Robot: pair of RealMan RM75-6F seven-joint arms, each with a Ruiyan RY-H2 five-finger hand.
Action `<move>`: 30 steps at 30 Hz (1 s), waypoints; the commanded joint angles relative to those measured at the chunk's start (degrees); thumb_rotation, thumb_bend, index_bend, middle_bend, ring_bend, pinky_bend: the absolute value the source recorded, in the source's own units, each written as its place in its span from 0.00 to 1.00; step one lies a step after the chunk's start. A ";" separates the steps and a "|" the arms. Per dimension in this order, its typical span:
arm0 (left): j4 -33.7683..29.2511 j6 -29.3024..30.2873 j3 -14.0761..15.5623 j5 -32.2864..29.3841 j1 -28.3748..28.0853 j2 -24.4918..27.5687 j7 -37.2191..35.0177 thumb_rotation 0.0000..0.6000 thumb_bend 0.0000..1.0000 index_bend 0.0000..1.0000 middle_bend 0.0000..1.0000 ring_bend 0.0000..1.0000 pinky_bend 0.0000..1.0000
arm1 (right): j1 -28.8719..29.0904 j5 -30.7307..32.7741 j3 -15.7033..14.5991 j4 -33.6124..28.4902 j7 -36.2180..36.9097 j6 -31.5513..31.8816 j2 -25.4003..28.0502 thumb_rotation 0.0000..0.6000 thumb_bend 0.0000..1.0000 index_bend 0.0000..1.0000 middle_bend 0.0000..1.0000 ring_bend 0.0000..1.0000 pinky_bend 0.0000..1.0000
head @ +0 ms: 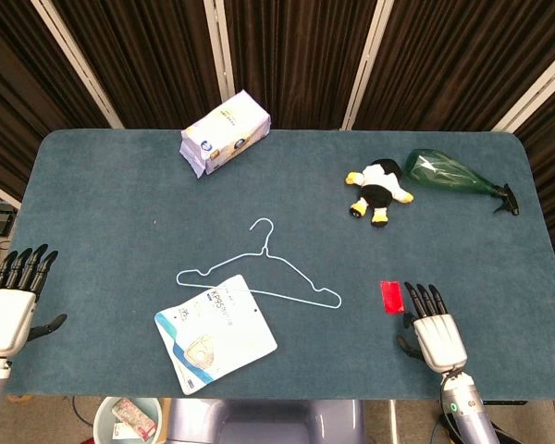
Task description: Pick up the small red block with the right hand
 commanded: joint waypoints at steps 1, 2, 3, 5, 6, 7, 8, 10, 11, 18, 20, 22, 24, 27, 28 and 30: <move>0.05 -0.25 -0.06 -0.25 -0.10 -0.10 0.20 1.00 0.13 0.00 0.00 0.00 0.00 | 0.72 0.35 0.61 1.07 0.67 -0.41 -0.52 1.00 0.30 0.53 0.02 0.00 0.00; 0.08 -0.35 -0.07 -0.37 -0.12 -0.15 0.36 1.00 0.13 0.00 0.00 0.00 0.00 | 0.98 0.51 0.83 1.56 0.72 -0.64 -0.70 1.00 0.30 0.53 0.02 0.00 0.00; 0.11 -0.43 -0.10 -0.53 -0.13 -0.20 0.63 1.00 0.13 0.00 0.00 0.00 0.00 | 1.23 0.66 1.05 2.10 0.70 -0.83 -0.91 1.00 0.30 0.53 0.02 0.00 0.00; 0.21 -0.46 -0.29 -1.03 -0.09 -0.32 1.70 1.00 0.13 0.00 0.00 0.00 0.00 | 1.80 0.85 1.50 3.69 0.19 -1.11 -1.45 1.00 0.30 0.53 0.02 0.00 0.00; 0.20 -0.45 -0.38 -1.24 -0.07 -0.41 2.23 1.00 0.13 0.00 0.00 0.00 0.00 | 2.05 0.88 1.66 4.61 -0.02 -1.17 -1.75 1.00 0.30 0.53 0.02 0.00 0.00; 0.11 -0.45 -0.46 -1.45 -0.06 -0.52 2.63 1.00 0.13 0.00 0.00 0.00 0.00 | 2.29 0.95 1.76 5.50 -0.05 -1.35 -2.01 1.00 0.30 0.53 0.02 0.00 0.00; 0.01 -0.52 -0.49 -1.65 -0.05 -0.61 2.91 1.00 0.13 0.00 0.00 0.00 0.00 | 2.48 1.17 1.85 6.26 0.20 -1.72 -2.25 1.00 0.30 0.53 0.02 0.00 0.00; -0.17 -0.86 -0.49 -1.98 -0.11 -0.71 3.48 1.00 0.13 0.00 0.00 0.00 0.00 | 2.76 1.65 1.96 7.56 0.84 -2.47 -2.68 1.00 0.30 0.51 0.01 0.00 0.00; -0.24 -1.15 -0.47 -2.19 -0.19 -0.77 3.77 1.00 0.13 0.00 0.00 0.00 0.00 | 2.85 1.82 1.97 8.18 1.08 -2.71 -2.93 1.00 0.30 0.50 0.00 0.00 0.00; -1.60 -3.45 -0.51 -4.24 -0.69 -0.53 5.76 1.00 0.13 0.00 0.00 0.00 0.00 | 3.45 1.83 2.00 11.23 2.75 -2.45 -4.91 1.00 0.29 0.48 0.00 0.00 0.00; -1.72 -3.60 -0.60 -4.51 -0.78 -0.55 6.14 1.00 0.13 0.00 0.00 0.00 0.00 | 3.64 1.89 2.05 11.83 2.95 -2.40 -5.43 1.00 0.29 0.48 0.00 0.00 0.00; -1.81 -3.78 -0.63 -4.78 -0.83 -0.56 6.34 1.00 0.13 0.00 0.00 0.00 0.00 | 3.76 1.87 2.00 12.26 3.22 -2.30 -5.95 1.00 0.29 0.49 0.00 0.00 0.00; -1.87 -3.96 -0.71 -5.08 -0.89 -0.55 6.45 1.00 0.13 0.00 0.00 0.00 0.00 | 3.92 1.85 1.94 12.64 3.30 -2.29 -6.52 1.00 0.29 0.49 0.00 0.00 0.00; -1.77 -4.11 -0.82 -5.38 -0.98 -0.62 6.58 1.00 0.13 0.00 0.00 0.00 0.00 | 4.28 1.75 1.89 12.96 3.38 -2.27 -7.17 1.00 0.29 0.49 0.00 0.00 0.00; -1.75 -4.17 -0.84 -5.46 -1.02 -0.63 6.58 1.00 0.13 0.00 0.00 0.00 0.00 | 4.41 1.69 1.89 13.01 3.35 -2.21 -7.35 1.00 0.29 0.49 0.00 0.00 0.00; -1.68 -4.23 -0.87 -5.55 -1.07 -0.66 6.56 1.00 0.13 0.00 0.00 0.00 0.00 | 4.56 1.64 1.87 13.00 3.34 -2.09 -7.72 1.00 0.29 0.49 0.00 0.00 0.00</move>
